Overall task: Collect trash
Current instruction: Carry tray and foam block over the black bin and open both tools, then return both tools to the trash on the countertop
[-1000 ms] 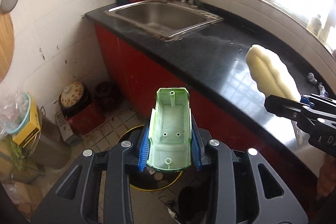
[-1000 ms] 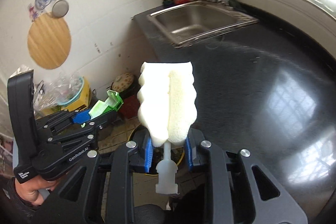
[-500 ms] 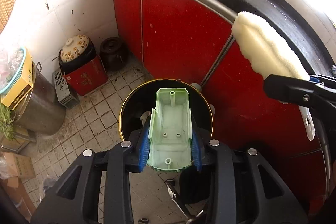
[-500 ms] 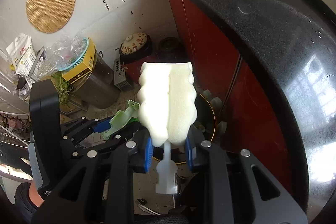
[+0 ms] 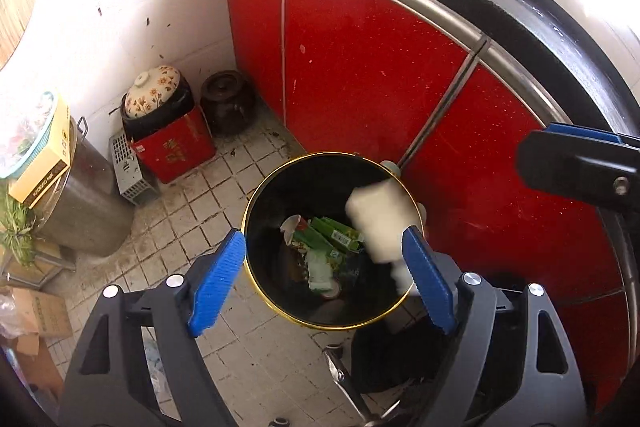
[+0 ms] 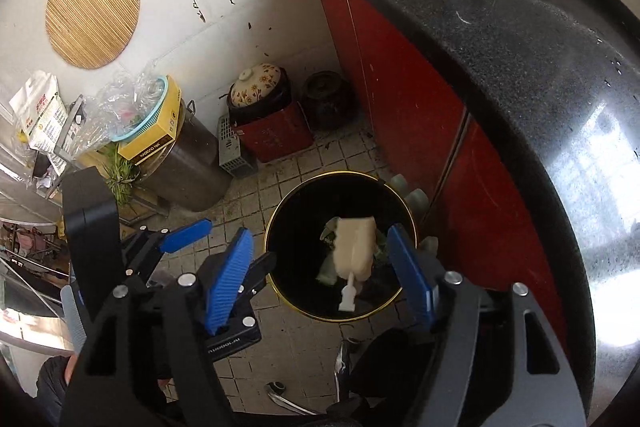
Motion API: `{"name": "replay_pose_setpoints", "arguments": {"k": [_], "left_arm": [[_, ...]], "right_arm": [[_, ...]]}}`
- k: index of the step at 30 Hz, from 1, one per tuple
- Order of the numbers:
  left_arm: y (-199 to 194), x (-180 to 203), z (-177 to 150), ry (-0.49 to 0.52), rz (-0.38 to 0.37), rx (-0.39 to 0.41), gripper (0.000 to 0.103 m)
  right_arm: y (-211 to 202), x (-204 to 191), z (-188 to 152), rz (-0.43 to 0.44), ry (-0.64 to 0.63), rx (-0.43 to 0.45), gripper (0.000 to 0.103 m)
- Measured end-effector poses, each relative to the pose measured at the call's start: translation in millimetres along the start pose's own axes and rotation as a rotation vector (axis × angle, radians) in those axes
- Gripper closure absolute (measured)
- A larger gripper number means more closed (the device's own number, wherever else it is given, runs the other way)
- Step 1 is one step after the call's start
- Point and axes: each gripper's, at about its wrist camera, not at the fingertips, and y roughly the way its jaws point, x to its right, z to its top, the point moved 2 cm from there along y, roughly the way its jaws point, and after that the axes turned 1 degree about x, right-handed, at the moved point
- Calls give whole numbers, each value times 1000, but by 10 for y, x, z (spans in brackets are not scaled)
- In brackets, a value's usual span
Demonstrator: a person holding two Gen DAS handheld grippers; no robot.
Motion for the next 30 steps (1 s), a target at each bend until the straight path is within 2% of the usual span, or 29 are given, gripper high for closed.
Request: {"name": "replay_pose_setpoints", "arguments": {"k": [6, 10, 16, 19, 22, 25, 30], "left_arm": [[-45, -11, 44, -1, 3, 7, 24], [-157, 115, 90, 13, -6, 34, 24], [-502, 607, 275, 93, -85, 104, 24], [-717, 1113, 395, 189, -146, 153, 23], [-878, 1714, 438, 294, -231, 177, 22], [-1033, 2390, 400, 417, -322, 192, 22], [-1278, 3458, 165, 593, -481, 195, 22]], "right_arm": [[-140, 96, -28, 8, 14, 25, 35], [-345, 213, -65, -1, 31, 62, 35], [-1040, 577, -203, -91, 86, 189, 34], [-1542, 938, -389, -189, 164, 262, 33], [-2106, 1381, -716, -297, 256, 342, 31], [-2633, 1837, -1159, -427, 372, 390, 30], [-3475, 2469, -2115, -607, 567, 468, 30]]}}
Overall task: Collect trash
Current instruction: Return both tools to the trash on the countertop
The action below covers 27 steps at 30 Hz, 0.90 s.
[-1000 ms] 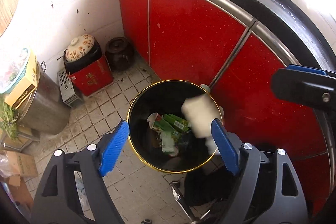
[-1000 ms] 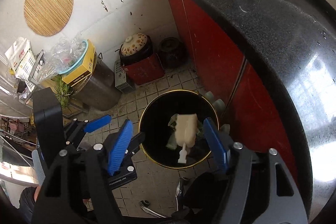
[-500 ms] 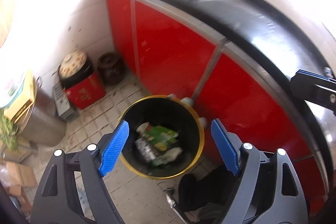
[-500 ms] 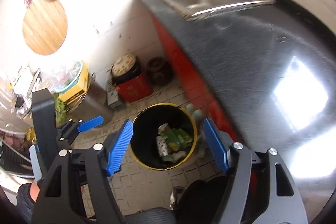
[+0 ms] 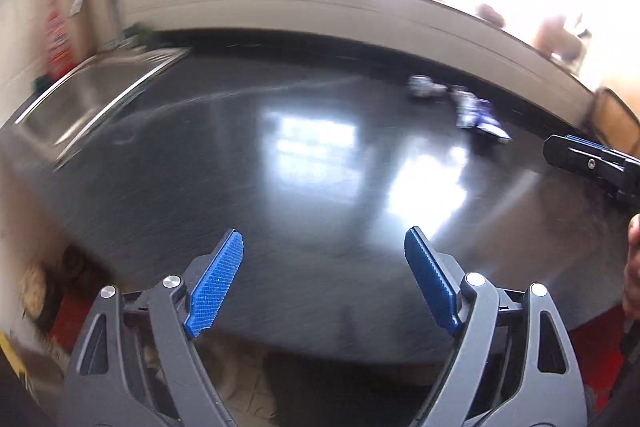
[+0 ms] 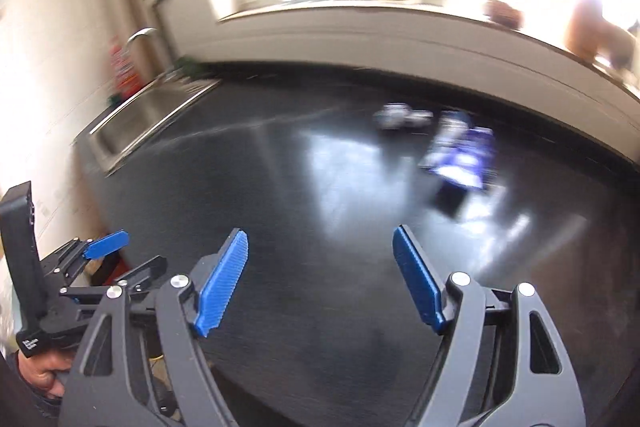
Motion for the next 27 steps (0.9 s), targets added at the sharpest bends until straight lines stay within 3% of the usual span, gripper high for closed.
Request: {"name": "replay_pose_setpoints", "arguments": {"k": [4, 10, 20, 27], "left_arm": [[191, 773, 187, 112, -113, -5, 22], [321, 1460, 123, 207, -192, -34, 22], [473, 1418, 274, 227, -151, -41, 22], [991, 1292, 696, 256, -101, -59, 22]], "right_arm": [[-264, 878, -175, -101, 110, 12, 30], [-409, 1561, -419, -145, 192, -5, 30], [-281, 1520, -319, -105, 206, -22, 30], [222, 1630, 101, -79, 216, -80, 30]]}}
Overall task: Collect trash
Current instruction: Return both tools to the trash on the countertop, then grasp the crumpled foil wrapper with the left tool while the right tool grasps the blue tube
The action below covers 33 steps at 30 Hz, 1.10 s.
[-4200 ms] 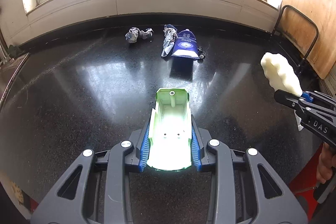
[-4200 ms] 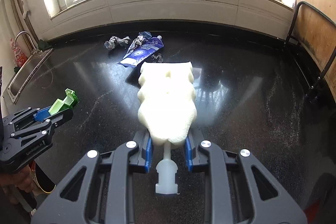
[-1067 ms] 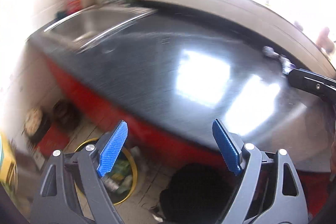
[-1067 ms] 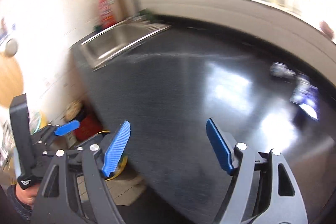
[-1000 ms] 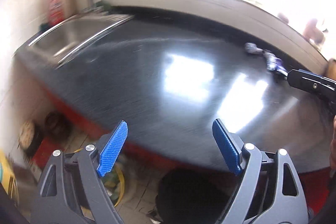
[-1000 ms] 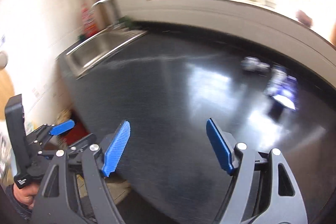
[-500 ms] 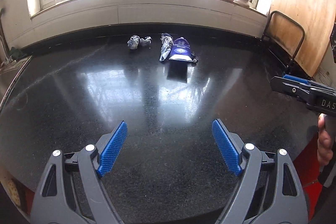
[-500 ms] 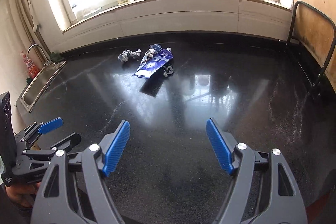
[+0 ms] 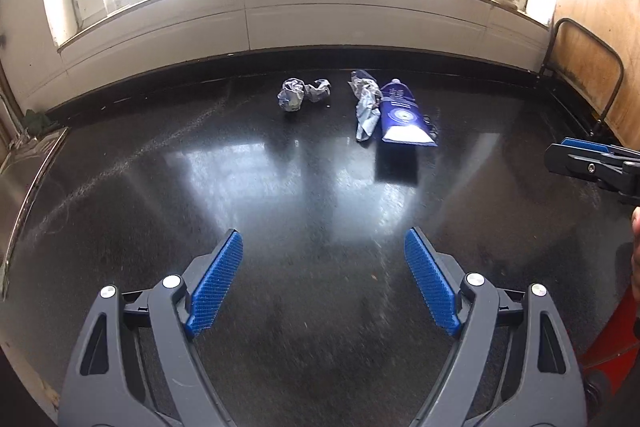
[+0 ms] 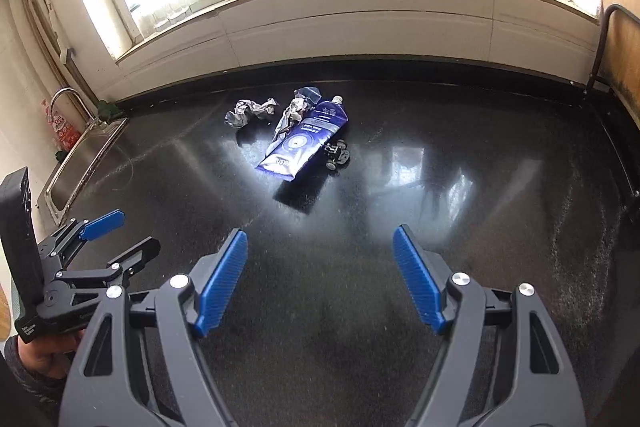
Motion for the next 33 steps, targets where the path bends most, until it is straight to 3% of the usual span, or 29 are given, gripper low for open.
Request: {"name": "replay_pose_setpoints", "arguments": {"k": [10, 15, 17, 22, 25, 27, 33], "left_arm": [[1223, -353, 886, 4, 22, -90, 22], [1637, -402, 1116, 21, 4, -102, 22], [1776, -411, 1193, 36, 16, -104, 22], [1985, -416, 1336, 29, -7, -104, 24], [2000, -343, 1337, 66, -10, -85, 41], [1976, -275, 1337, 86, -28, -67, 64], [1798, -135, 1293, 117, 2, -40, 72]], "right_arm": [[1371, 42, 920, -91, 33, -183, 30], [1862, 14, 1078, -89, 39, -241, 31], [1998, 6, 1125, -94, 50, -267, 36], [2095, -79, 1205, -141, 10, -240, 45], [2068, -87, 1178, -141, -7, -222, 46], [2018, -79, 1141, -139, -2, -214, 47], [1857, -113, 1109, -151, -13, -178, 50]]}}
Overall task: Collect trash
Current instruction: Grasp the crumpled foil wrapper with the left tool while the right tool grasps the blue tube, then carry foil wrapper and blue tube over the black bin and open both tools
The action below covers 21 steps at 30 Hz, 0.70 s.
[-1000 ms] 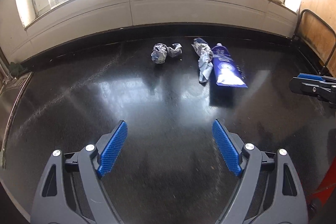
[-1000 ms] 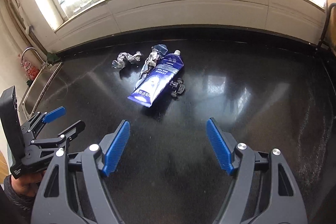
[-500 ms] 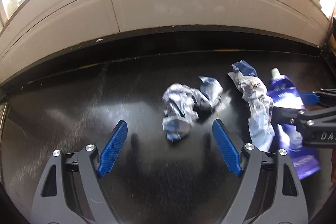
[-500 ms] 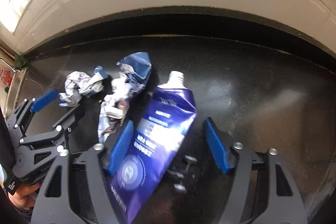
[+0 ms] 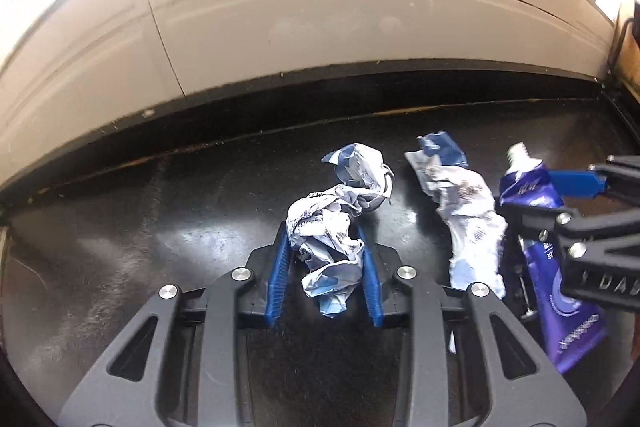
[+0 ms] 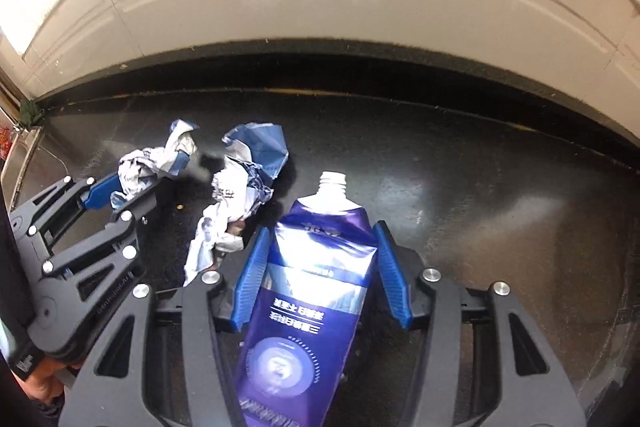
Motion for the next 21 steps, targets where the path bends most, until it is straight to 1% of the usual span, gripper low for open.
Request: {"name": "replay_pose_setpoints", "arguments": {"k": [3, 5, 10, 14, 19, 21], "left_arm": [[-217, 49, -26, -7, 3, 26, 73], [-358, -1, -53, -16, 10, 32, 73], [-834, 20, -194, -43, 23, 51, 72], [-1226, 96, -452, -66, 27, 58, 72], [-1538, 264, -861, -83, 10, 43, 72], [-1627, 315, -996, -94, 0, 41, 72]], "right_arm": [[-189, 9, 11, 7, -4, 30, 51], [-346, 7, -21, 17, -3, 51, 51], [-748, 0, -189, 49, 4, 99, 51], [-1074, -14, -450, 75, 5, 132, 51], [-1368, -37, -845, 100, -10, 149, 51], [-1422, -22, -935, 103, -17, 152, 51]]}}
